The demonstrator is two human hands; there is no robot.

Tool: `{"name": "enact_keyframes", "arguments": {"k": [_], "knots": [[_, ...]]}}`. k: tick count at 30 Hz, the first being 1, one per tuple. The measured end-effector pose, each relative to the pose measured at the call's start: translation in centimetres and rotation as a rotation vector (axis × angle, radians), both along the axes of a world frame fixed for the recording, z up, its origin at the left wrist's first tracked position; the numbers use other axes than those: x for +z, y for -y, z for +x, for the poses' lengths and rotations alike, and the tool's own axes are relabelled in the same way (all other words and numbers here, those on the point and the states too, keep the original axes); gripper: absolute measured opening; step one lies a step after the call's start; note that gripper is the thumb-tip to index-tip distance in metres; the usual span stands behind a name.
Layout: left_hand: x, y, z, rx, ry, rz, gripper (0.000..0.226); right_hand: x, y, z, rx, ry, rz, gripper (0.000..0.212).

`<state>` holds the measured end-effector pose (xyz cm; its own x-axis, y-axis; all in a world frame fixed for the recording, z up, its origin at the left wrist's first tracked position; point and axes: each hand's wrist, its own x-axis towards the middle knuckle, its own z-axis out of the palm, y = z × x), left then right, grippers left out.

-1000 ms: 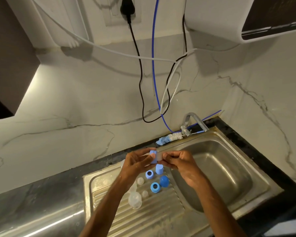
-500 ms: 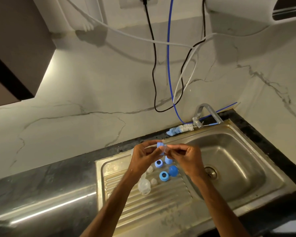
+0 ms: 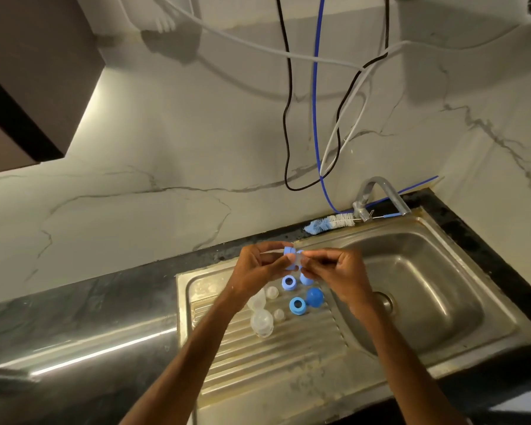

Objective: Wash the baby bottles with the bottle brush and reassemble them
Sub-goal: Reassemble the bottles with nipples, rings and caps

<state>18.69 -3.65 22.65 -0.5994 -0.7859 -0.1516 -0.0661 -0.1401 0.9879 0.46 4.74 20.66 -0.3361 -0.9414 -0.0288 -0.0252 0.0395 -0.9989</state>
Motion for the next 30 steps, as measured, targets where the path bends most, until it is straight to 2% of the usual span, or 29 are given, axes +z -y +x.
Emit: {"name": "enact_keyframes", "arguments": {"k": [3, 5, 8, 15, 18, 21, 25, 28, 30], "knots": [[-1.2, -0.6, -0.7, 0.107, -0.009, 0.007, 0.028, -1.8, -0.5, 1.3, -0.027, -0.107, -0.044, 0.039], [-2.0, -0.3, -0.8, 0.033, 0.066, -0.005, 0.028, -2.2, -0.8, 1.1, 0.017, -0.097, -0.033, 0.046], [-2.9, 0.6, -1.3, -0.069, 0.213, -0.025, 0.032, -2.7, -1.0, 0.4, 0.049, -0.099, -0.005, 0.037], [-4.4, 3.7, -4.1, -0.251, 0.435, -0.128, 0.042, -5.7, -0.7, -2.6, -0.003, 0.096, 0.125, 0.038], [-5.5, 5.2, -5.5, -0.223, 0.476, -0.150, 0.038, -6.9, -0.7, -3.4, -0.075, 0.192, 0.177, 0.037], [-7.4, 6.9, -5.9, -0.212, 0.544, -0.346, 0.020, -7.4, -0.3, -3.7, -0.089, 0.226, 0.195, 0.037], [-8.9, 8.3, -5.8, -0.140, 0.616, -0.599, 0.015, -7.8, 0.5, -3.9, -0.098, 0.209, 0.196, 0.042], [-10.4, 10.2, -5.0, 0.035, 0.782, -0.634, 0.016, -8.0, 1.5, -3.7, -0.080, 0.142, 0.190, 0.043], [-11.5, 11.3, -4.2, 0.075, 1.024, -0.586, 0.035, -8.0, 2.1, -3.6, -0.061, 0.094, 0.177, 0.045]]}}
